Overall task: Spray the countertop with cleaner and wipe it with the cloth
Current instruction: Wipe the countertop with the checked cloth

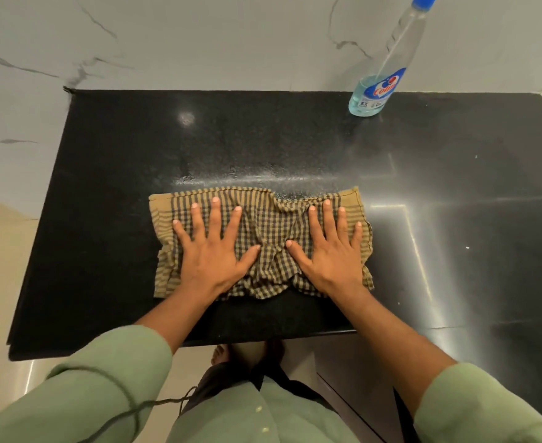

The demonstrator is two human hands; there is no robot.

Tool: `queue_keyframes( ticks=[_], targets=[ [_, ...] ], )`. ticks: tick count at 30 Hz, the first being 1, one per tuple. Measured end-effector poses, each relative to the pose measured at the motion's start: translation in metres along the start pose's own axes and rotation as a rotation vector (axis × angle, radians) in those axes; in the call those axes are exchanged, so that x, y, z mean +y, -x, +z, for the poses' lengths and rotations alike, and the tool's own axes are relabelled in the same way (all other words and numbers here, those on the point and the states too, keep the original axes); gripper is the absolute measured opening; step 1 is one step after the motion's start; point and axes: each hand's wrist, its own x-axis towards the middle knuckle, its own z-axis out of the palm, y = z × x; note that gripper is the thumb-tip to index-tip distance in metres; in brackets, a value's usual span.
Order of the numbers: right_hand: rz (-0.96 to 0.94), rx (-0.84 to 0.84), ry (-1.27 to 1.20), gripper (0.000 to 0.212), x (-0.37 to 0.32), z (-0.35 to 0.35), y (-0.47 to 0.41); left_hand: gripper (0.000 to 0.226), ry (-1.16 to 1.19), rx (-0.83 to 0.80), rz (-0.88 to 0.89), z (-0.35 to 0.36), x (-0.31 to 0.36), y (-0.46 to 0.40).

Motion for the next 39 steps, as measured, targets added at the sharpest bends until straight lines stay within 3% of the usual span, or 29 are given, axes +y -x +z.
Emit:
queue_keyframes(
  ticks=[15, 18, 23, 30, 39],
  targets=[
    [-0.032, -0.007, -0.024, 0.071, -0.023, -0.017, -0.099, 0.069, -0.009, 0.027, 0.042, -0.017, 0.042, -0.083],
    [-0.059, -0.056, -0.118, 0.071, -0.024, -0.02, -0.085, 0.079, 0.037, 0.016, 0.132, -0.019, 0.042, -0.062],
    [-0.144, -0.071, -0.071, 0.086, -0.026, -0.006, -0.012, 0.081, 0.024, -0.009, 0.29, -0.005, 0.046, 0.011],
    [-0.101, -0.029, -0.022, 0.071, -0.017, 0.01, 0.025, 0.072, 0.009, -0.001, 0.342, 0.012, 0.051, 0.031],
    [-0.084, 0.002, -0.044, 0.067, -0.008, -0.012, -0.07, 0.08, 0.015, 0.062, 0.282, -0.01, 0.066, -0.058]
  ],
)
